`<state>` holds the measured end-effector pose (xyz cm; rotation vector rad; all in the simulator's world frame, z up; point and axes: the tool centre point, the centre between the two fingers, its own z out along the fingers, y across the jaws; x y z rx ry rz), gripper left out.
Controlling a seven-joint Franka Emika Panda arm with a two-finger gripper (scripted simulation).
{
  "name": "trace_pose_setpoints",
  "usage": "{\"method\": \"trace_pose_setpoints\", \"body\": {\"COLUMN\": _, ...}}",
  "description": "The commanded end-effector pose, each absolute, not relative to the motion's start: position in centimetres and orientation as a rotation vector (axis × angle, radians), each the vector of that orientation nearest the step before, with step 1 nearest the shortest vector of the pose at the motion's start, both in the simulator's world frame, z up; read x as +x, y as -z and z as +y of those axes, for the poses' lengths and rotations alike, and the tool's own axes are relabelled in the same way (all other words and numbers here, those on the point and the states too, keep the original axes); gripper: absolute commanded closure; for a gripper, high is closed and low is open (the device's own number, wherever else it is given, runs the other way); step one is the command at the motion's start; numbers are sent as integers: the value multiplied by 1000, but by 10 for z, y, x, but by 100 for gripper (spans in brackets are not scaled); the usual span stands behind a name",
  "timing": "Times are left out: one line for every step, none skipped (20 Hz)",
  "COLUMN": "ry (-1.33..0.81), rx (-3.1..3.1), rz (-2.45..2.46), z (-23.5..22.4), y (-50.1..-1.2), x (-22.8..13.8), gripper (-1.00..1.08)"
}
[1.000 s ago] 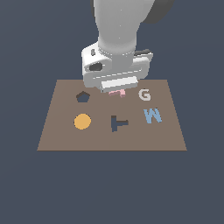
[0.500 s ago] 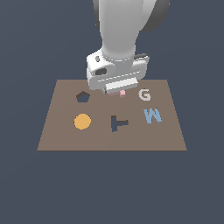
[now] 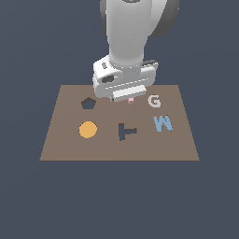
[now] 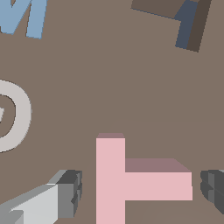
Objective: Insert a designated object into the corresponding slot on a board.
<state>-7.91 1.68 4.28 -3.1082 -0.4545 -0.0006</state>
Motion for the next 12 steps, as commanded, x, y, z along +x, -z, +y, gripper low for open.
{"method": "trace_pose_setpoints", "body": {"ry": -1, "rx": -3108, "rz": -455, "z": 17, "y": -35, "x": -80, "gripper": -92}}
{"method": "trace_pose_setpoints", "body": {"ry": -1, "rx": -3108, "rz": -455, "z": 17, "y": -33, "x": -80, "gripper": -92}}
{"method": "trace_pose_setpoints", "body": {"ry": -1, "rx": -3108, "rz": -455, "z": 17, "y": -31, "x": -80, "gripper": -92}}
{"method": "trace_pose_setpoints", "body": {"ry": -1, "rx": -3108, "rz": -455, "z": 17, "y": -30, "x": -80, "gripper": -92}}
{"method": "trace_pose_setpoints", "body": {"ry": 0, "rx": -3109, "rz": -455, "z": 17, "y": -30, "x": -80, "gripper": -92}}
{"method": "trace_pose_setpoints", "body": {"ry": 0, "rx": -3109, "rz": -455, "z": 17, "y": -30, "x": -80, "gripper": 108}}
{"method": "trace_pose_setpoints", "body": {"ry": 0, "rx": -3109, "rz": -455, "z": 17, "y": -30, "x": -80, "gripper": 108}}
{"method": "trace_pose_setpoints", "body": {"ry": 0, "rx": -3109, "rz": -455, "z": 17, "y": -30, "x": -80, "gripper": 108}}
{"method": "trace_pose_setpoints", "body": {"ry": 0, "rx": -3109, "rz": -455, "z": 17, "y": -30, "x": -80, "gripper": 108}}
{"method": "trace_pose_setpoints", "body": {"ry": 0, "rx": -3109, "rz": -455, "z": 17, "y": -30, "x": -80, "gripper": 108}}
{"method": "trace_pose_setpoints", "body": {"ry": 0, "rx": -3109, "rz": -455, "z": 17, "y": -30, "x": -80, "gripper": 108}}
{"method": "trace_pose_setpoints", "body": {"ry": 0, "rx": -3109, "rz": -455, "z": 17, "y": -30, "x": -80, "gripper": 108}}
